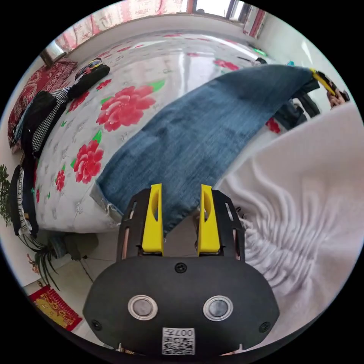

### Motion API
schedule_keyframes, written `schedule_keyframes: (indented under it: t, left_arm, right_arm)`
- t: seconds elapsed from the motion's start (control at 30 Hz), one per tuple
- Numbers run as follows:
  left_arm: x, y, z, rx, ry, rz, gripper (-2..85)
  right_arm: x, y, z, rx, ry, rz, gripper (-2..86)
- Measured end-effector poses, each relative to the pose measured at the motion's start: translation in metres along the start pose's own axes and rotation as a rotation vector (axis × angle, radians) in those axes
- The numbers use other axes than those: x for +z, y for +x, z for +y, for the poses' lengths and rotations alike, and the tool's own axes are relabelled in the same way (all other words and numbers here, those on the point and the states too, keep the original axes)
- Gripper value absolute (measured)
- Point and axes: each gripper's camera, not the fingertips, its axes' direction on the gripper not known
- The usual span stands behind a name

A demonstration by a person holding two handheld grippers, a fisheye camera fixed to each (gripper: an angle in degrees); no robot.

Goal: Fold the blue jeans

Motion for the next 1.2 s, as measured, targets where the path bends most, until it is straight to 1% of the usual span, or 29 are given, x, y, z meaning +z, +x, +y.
schedule_keyframes:
  t: [0.07,0.13,0.23,0.3,0.33,0.37,0.4,0.5,0.57,0.7,0.77,0.83,0.9,0.93,0.97,1.0,1.03,1.07,1.1,1.13,1.17,1.2]
  left_arm:
    - [0.025,0.007,0.0,0.039,-0.083,-0.096,15.5]
    - [0.031,0.004,-0.007,0.072,-0.092,-0.07,15.7]
    - [0.034,-0.014,-0.022,0.042,-0.151,-0.033,14.0]
    - [0.031,-0.025,-0.02,0.038,-0.126,-0.026,10.0]
    - [0.025,-0.037,-0.017,0.002,-0.082,-0.034,3.9]
    - [0.025,-0.051,-0.015,-0.028,-0.088,-0.001,0.5]
    - [0.025,-0.058,-0.015,-0.04,-0.095,0.031,0.2]
    - [-0.006,-0.091,-0.006,-0.06,0.029,0.14,-0.6]
    - [-0.042,-0.116,0.0,-0.011,0.137,0.238,-0.8]
    - [-0.106,-0.161,0.006,0.083,0.291,0.422,-0.8]
    - [-0.153,-0.197,0.015,0.142,0.419,0.525,-0.8]
    - [-0.179,-0.233,0.023,0.133,0.506,0.556,-0.7]
    - [-0.19,-0.279,0.027,0.062,0.571,0.576,-0.6]
    - [-0.189,-0.314,0.025,-0.023,0.606,0.582,-0.3]
    - [-0.18,-0.351,0.018,-0.155,0.63,0.582,0.1]
    - [-0.171,-0.369,0.012,-0.246,0.637,0.589,0.4]
    - [-0.147,-0.403,-0.003,-0.453,0.639,0.615,1.6]
    - [-0.118,-0.424,-0.023,-0.606,0.62,0.615,3.2]
    - [-0.105,-0.431,-0.032,-0.665,0.603,0.594,3.7]
    - [-0.083,-0.438,-0.05,-0.738,0.54,0.525,4.6]
    - [-0.068,-0.44,-0.062,-0.789,0.479,0.467,5.7]
    - [-0.063,-0.439,-0.066,-0.792,0.471,0.456,6.2]
  right_arm:
    - [0.004,-0.009,-0.004,-0.025,-0.006,0.025,-0.2]
    - [0.01,-0.018,-0.009,-0.043,-0.009,0.04,-0.2]
    - [0.021,-0.032,-0.015,-0.041,-0.004,0.041,-0.2]
    - [0.025,-0.038,-0.015,-0.047,-0.004,0.054,-0.2]
    - [0.027,-0.04,-0.014,-0.046,-0.008,0.057,-0.2]
    - [0.028,-0.043,-0.013,-0.044,-0.009,0.06,-0.2]
    - [0.028,-0.045,-0.012,-0.039,-0.01,0.06,-0.2]
    - [0.023,-0.055,-0.011,-0.059,-0.019,0.092,-0.2]
    - [0.017,-0.062,-0.01,-0.072,-0.005,0.121,-0.2]
    - [0.002,-0.079,-0.013,-0.082,0.057,0.13,-0.2]
    - [-0.003,-0.092,-0.018,-0.101,0.093,0.124,-0.1]
    - [-0.003,-0.118,-0.031,-0.18,0.133,0.114,0.0]
    - [0.01,-0.139,-0.052,-0.249,0.138,0.095,0.2]
    - [0.017,-0.146,-0.061,-0.278,0.132,0.089,0.3]
    - [0.04,-0.159,-0.081,-0.329,0.109,0.075,0.6]
    - [0.07,-0.169,-0.103,-0.344,0.066,0.039,0.9]
    - [0.11,-0.177,-0.124,-0.345,0.007,0.005,1.5]
    - [0.132,-0.181,-0.133,-0.353,-0.029,0.009,1.8]
    - [0.176,-0.187,-0.146,-0.349,-0.11,0.055,2.6]
    - [0.197,-0.188,-0.15,-0.338,-0.152,0.09,3.0]
    - [0.232,-0.187,-0.153,-0.31,-0.239,0.152,3.7]
    - [0.255,-0.185,-0.15,-0.296,-0.302,0.18,4.4]
